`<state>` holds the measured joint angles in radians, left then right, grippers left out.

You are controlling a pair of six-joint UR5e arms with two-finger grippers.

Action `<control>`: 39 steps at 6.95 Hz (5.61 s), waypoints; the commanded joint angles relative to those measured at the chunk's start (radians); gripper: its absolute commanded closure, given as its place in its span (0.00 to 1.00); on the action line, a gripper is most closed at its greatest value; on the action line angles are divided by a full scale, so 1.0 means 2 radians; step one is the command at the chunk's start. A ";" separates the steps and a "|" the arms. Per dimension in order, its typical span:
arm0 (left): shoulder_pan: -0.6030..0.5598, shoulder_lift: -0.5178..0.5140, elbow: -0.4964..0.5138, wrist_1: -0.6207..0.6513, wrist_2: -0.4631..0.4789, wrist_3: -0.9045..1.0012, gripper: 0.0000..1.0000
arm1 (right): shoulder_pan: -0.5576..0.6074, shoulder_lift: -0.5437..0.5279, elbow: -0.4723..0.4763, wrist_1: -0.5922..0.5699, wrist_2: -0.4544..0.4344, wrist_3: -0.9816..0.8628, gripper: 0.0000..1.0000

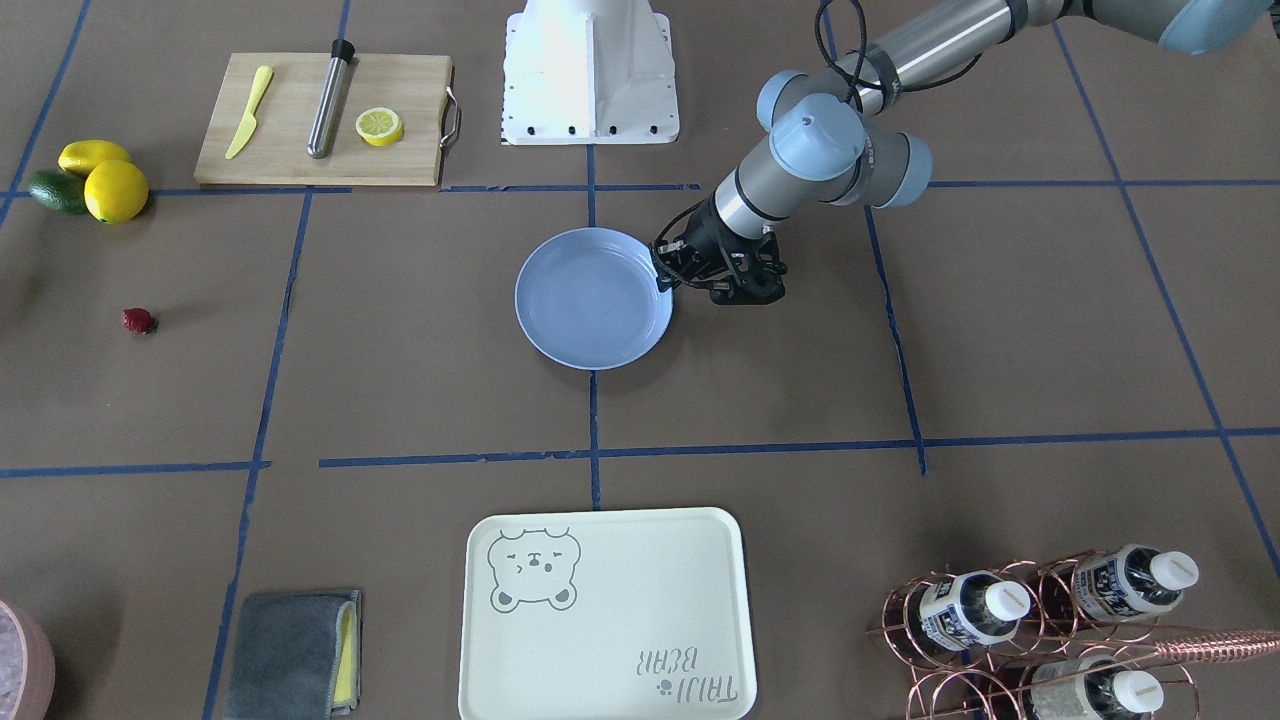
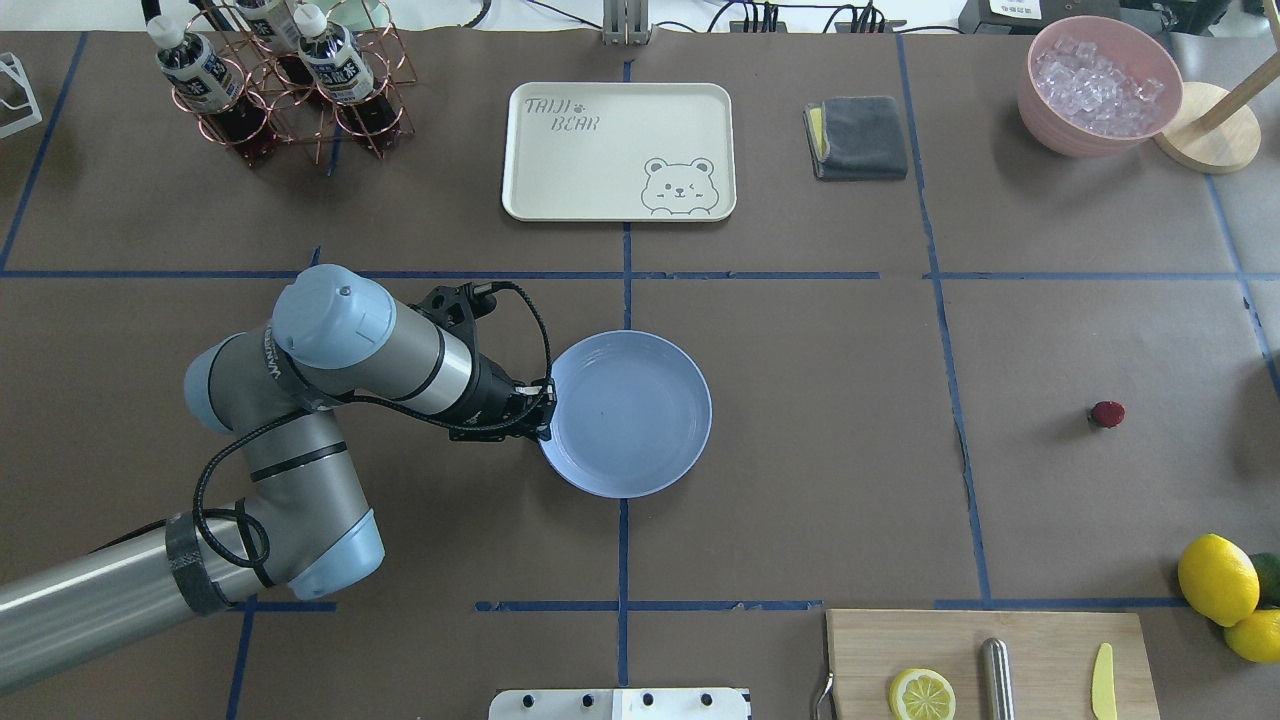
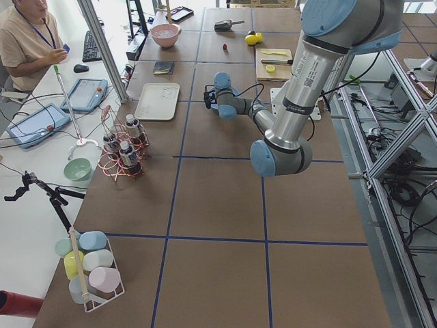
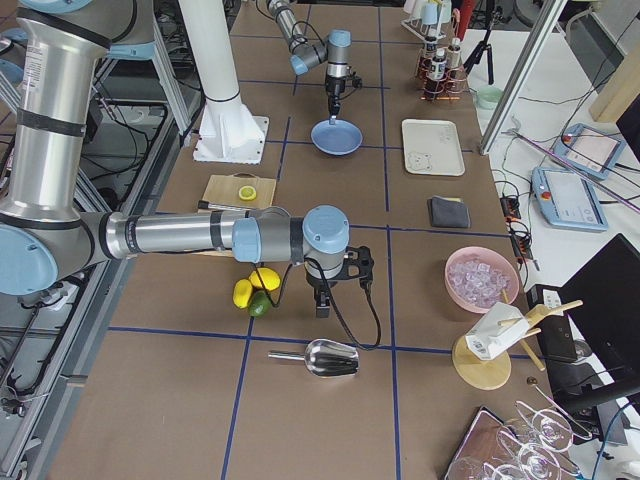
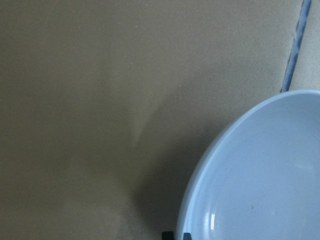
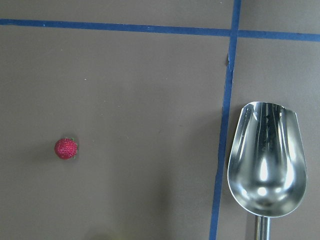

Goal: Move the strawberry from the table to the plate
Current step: 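Grip the plate rim with the left gripper and slide it toward the table center, then release the plate and withdraw the left gripper while the right gripper reaches toward the strawberry, then close the right gripper on the red strawberry and lift it, then carry the strawberry with the right gripper over the blue plate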

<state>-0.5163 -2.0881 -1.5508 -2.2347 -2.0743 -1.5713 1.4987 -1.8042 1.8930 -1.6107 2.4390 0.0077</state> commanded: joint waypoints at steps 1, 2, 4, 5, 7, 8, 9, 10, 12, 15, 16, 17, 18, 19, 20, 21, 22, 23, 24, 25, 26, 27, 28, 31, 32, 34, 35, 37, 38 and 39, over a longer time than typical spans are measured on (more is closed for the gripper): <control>0.007 -0.003 0.006 0.000 0.007 -0.001 1.00 | 0.000 -0.002 0.001 0.000 0.002 0.000 0.00; 0.009 -0.003 0.008 -0.005 0.007 -0.001 1.00 | 0.000 -0.003 0.001 0.000 0.016 0.000 0.00; 0.016 -0.001 0.008 -0.015 0.008 0.001 0.39 | -0.004 -0.001 0.005 0.003 0.038 -0.001 0.00; 0.014 0.004 0.008 -0.043 0.021 0.000 0.24 | -0.020 -0.001 0.018 0.003 0.038 0.001 0.00; -0.018 0.012 -0.009 -0.049 0.029 0.003 0.23 | -0.066 0.000 0.021 0.049 0.031 0.062 0.00; -0.048 0.026 -0.022 -0.048 0.028 0.007 0.25 | -0.105 -0.002 0.020 0.109 0.012 0.142 0.00; -0.067 0.048 -0.042 -0.045 0.027 0.070 0.26 | -0.146 -0.004 0.019 0.164 -0.024 0.219 0.00; -0.078 0.067 -0.043 -0.042 0.027 0.126 0.26 | -0.178 -0.004 0.007 0.202 -0.059 0.259 0.00; -0.133 0.120 -0.057 -0.042 -0.009 0.242 0.26 | -0.223 0.001 -0.031 0.260 -0.080 0.300 0.04; -0.171 0.219 -0.111 -0.044 -0.027 0.329 0.25 | -0.288 0.030 -0.043 0.273 -0.137 0.403 0.06; -0.170 0.221 -0.113 -0.044 -0.027 0.329 0.24 | -0.293 0.044 -0.060 0.274 -0.138 0.403 0.06; -0.170 0.219 -0.113 -0.044 -0.025 0.329 0.24 | -0.301 0.058 -0.083 0.281 -0.138 0.403 0.06; -0.170 0.218 -0.114 -0.044 -0.024 0.329 0.24 | -0.305 0.063 -0.114 0.318 -0.139 0.403 0.07; -0.170 0.218 -0.114 -0.044 -0.024 0.328 0.23 | -0.306 0.069 -0.126 0.339 -0.138 0.412 0.13; -0.170 0.221 -0.119 -0.044 -0.024 0.328 0.23 | -0.305 0.069 -0.123 0.341 -0.137 0.419 0.27; -0.170 0.222 -0.120 -0.044 -0.024 0.328 0.23 | -0.305 0.068 -0.123 0.341 -0.138 0.419 0.50; -0.170 0.221 -0.119 -0.044 -0.024 0.327 0.23 | -0.304 0.065 -0.120 0.340 -0.132 0.419 0.76; -0.170 0.221 -0.120 -0.044 -0.024 0.325 0.23 | -0.304 0.062 -0.117 0.339 -0.132 0.419 0.79; -0.171 0.220 -0.120 -0.044 -0.024 0.325 0.23 | -0.304 0.058 -0.117 0.340 -0.132 0.419 0.84; -0.171 0.222 -0.126 -0.044 -0.024 0.324 0.23 | -0.304 0.052 -0.107 0.339 -0.130 0.418 1.00; -0.171 0.222 -0.126 -0.044 -0.024 0.324 0.23 | -0.304 0.049 -0.082 0.335 -0.130 0.420 1.00; -0.171 0.223 -0.125 -0.044 -0.025 0.326 0.23 | -0.305 0.055 -0.044 0.320 -0.130 0.449 1.00; -0.178 0.239 -0.126 -0.047 -0.028 0.337 0.23 | -0.319 0.079 -0.008 0.277 -0.132 0.501 1.00; -0.236 0.293 -0.124 -0.047 -0.029 0.485 0.23 | -0.439 0.259 0.002 0.188 -0.188 0.694 1.00; -0.254 0.299 -0.118 -0.045 -0.028 0.523 0.23 | -0.489 0.346 -0.010 0.113 -0.249 0.737 1.00; -0.301 0.336 -0.118 -0.044 -0.039 0.607 0.23 | -0.515 0.451 -0.099 0.090 -0.300 0.802 1.00; -0.327 0.350 -0.119 -0.044 -0.057 0.637 0.23 | -0.518 0.489 -0.146 0.090 -0.304 0.804 1.00; -0.337 0.351 -0.118 -0.044 -0.063 0.643 0.23 | -0.528 0.509 -0.183 0.091 -0.304 0.803 1.00; -0.337 0.351 -0.118 -0.044 -0.063 0.643 0.23 | -0.535 0.505 -0.183 0.090 -0.304 0.804 1.00; -0.337 0.351 -0.118 -0.044 -0.063 0.643 0.23 | -0.537 0.505 -0.192 0.090 -0.308 0.804 1.00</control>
<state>-1.1889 -1.3859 -1.7872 -2.3224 -2.2004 -0.2866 0.4347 -0.7943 1.5269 -1.4303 1.8286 1.6145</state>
